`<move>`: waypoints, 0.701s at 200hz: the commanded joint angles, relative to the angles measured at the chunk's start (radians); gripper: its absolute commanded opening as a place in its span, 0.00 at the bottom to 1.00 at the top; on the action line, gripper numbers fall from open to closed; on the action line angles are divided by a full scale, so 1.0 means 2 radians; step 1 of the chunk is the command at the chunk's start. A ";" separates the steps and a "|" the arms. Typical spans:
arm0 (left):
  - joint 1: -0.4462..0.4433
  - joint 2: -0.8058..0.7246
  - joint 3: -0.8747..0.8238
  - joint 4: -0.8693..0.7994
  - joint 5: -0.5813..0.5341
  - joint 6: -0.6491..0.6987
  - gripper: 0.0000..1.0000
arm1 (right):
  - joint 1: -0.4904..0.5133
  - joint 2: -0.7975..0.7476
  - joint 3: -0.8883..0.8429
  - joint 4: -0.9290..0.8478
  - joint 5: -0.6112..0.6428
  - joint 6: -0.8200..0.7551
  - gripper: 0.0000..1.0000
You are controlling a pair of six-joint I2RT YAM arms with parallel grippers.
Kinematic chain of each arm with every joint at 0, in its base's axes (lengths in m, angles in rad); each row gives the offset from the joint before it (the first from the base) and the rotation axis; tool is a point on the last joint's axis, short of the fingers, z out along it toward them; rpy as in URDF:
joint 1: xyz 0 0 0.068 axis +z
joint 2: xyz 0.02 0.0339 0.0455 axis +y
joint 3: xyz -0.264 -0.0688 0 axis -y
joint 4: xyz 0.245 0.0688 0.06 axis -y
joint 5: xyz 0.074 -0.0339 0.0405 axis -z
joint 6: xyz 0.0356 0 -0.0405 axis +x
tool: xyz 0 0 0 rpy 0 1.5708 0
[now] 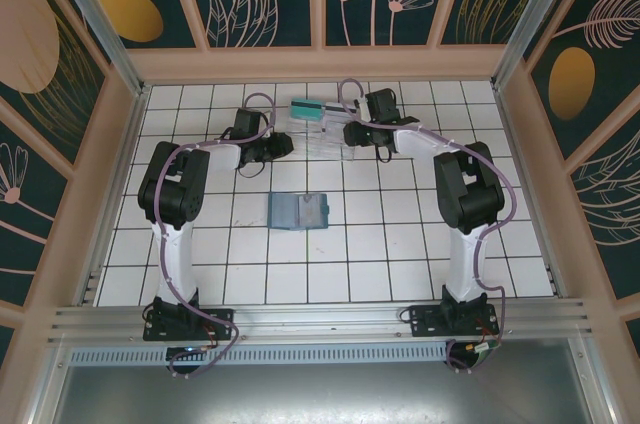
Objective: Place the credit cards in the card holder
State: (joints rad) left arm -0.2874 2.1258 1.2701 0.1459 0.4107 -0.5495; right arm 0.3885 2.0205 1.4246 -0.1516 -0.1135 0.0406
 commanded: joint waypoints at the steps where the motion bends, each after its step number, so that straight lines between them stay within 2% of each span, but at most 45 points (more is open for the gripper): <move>1: -0.006 -0.003 -0.014 -0.042 0.007 -0.001 0.33 | -0.004 -0.019 0.008 0.013 -0.015 0.000 0.46; 68: -0.006 -0.003 -0.018 -0.039 0.008 -0.003 0.33 | -0.006 -0.017 0.020 -0.005 -0.031 -0.016 0.22; 116: -0.007 -0.005 -0.023 -0.037 0.008 -0.005 0.33 | -0.006 -0.023 0.023 -0.015 -0.046 -0.023 0.17; 127: -0.007 -0.006 -0.023 -0.037 0.008 -0.006 0.33 | -0.007 -0.023 0.027 -0.020 -0.047 -0.026 0.04; 140: -0.007 -0.006 -0.024 -0.036 0.007 -0.006 0.33 | -0.007 -0.023 0.028 -0.024 -0.048 -0.030 0.01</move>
State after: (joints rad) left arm -0.2874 2.1170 1.2541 0.1539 0.4107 -0.5507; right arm 0.3748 2.0205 1.4380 -0.1822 -0.1764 0.0002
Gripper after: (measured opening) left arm 0.333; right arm 0.044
